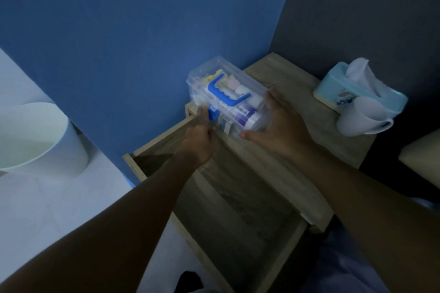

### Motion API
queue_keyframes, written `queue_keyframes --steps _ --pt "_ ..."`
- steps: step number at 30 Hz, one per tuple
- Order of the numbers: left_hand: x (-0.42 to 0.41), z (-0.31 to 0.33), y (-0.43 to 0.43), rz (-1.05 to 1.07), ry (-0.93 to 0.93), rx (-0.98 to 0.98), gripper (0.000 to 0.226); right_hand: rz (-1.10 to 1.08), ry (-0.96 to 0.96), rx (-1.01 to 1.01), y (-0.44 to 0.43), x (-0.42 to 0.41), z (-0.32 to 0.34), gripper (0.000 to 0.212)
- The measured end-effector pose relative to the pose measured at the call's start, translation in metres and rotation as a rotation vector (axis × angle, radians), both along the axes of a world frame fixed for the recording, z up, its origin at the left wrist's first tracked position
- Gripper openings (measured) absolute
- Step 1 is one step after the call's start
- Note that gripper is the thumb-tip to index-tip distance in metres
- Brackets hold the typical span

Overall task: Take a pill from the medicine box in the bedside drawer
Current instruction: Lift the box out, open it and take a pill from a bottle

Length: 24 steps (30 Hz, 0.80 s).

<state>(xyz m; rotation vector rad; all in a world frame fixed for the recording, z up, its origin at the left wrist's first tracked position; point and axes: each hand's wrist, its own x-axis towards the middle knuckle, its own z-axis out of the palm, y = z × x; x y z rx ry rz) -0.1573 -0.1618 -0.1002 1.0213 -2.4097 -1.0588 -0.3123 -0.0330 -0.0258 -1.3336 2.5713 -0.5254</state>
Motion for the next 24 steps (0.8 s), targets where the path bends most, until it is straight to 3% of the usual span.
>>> queue_keyframes --steps 4,7,11,13,17,21,24 --pt "0.001 0.017 -0.001 0.039 -0.017 -0.029 0.077 -0.039 -0.192 -0.108 0.001 -0.008 0.016 0.114" --pt "-0.004 0.025 -0.004 -0.012 -0.050 -0.179 0.079 -0.062 -0.244 -0.282 0.002 -0.022 0.034 0.096" --pt "-0.011 0.028 -0.013 -0.185 -0.228 -0.366 0.080 -0.070 -0.045 -0.553 -0.004 -0.042 0.056 0.033" --pt "-0.013 0.027 -0.014 -0.200 -0.299 -0.408 0.081 -0.144 0.113 -0.590 -0.009 -0.054 0.059 0.019" --pt "-0.014 0.023 -0.013 -0.183 -0.350 -0.478 0.082 -0.241 0.187 -0.486 -0.015 -0.079 0.048 0.034" --pt "-0.014 0.021 -0.011 -0.184 -0.369 -0.533 0.077 -0.353 -0.155 -0.432 -0.020 -0.072 0.017 0.082" --pt "-0.012 0.020 -0.012 -0.197 -0.378 -0.559 0.078 -0.466 -0.379 -0.388 -0.023 -0.065 -0.012 0.084"
